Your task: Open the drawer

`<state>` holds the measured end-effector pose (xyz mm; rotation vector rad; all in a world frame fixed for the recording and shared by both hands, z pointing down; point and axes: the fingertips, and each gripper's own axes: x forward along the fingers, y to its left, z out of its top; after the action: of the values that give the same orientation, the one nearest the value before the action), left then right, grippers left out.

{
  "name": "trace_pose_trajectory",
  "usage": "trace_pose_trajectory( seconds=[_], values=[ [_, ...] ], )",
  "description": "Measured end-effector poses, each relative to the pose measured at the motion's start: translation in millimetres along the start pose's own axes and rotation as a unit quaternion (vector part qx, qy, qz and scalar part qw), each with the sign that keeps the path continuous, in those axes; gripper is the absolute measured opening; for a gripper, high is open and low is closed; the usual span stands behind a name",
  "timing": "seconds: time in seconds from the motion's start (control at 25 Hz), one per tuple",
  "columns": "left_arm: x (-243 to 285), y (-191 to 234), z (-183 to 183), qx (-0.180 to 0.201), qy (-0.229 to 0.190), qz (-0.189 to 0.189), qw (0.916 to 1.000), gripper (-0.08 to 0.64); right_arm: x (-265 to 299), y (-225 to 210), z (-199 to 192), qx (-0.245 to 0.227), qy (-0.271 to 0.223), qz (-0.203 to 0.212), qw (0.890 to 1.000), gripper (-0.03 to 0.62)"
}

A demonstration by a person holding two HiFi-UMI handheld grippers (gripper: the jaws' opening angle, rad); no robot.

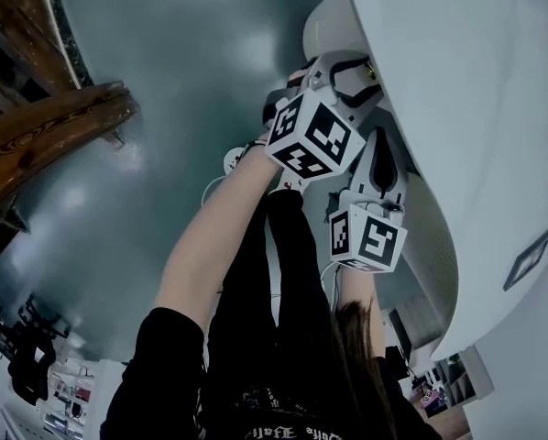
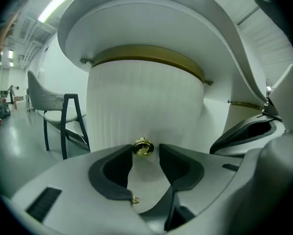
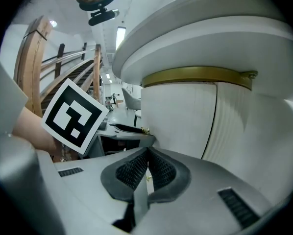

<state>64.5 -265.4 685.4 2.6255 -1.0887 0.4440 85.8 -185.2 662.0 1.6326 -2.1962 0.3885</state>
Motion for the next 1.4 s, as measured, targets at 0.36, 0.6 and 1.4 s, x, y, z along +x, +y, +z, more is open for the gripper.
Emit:
trace_pose_trajectory(
  seconds=[0.36,0.6,1.4],
  values=[
    [-5.3,2.5,9.8,0.011,-0.022,0.019,0.9995,0.144,-1.9,-1.4,-3.7,-0.004,0.011,0.017,1.0,0.026],
    [-7.8,5.0,8.8,0.001,-0.028,0.011,0.9995,0.12,-3.5,2.4,-0.8,-0.004,0.017,0.023,1.0,0.026],
    [-11.8,2.7,10.5,0.008,-0.012,0.045,0.9989,0.112,-32.5,-0.7,20.6,0.043,0.009,0.028,0.999,0.026]
  ],
)
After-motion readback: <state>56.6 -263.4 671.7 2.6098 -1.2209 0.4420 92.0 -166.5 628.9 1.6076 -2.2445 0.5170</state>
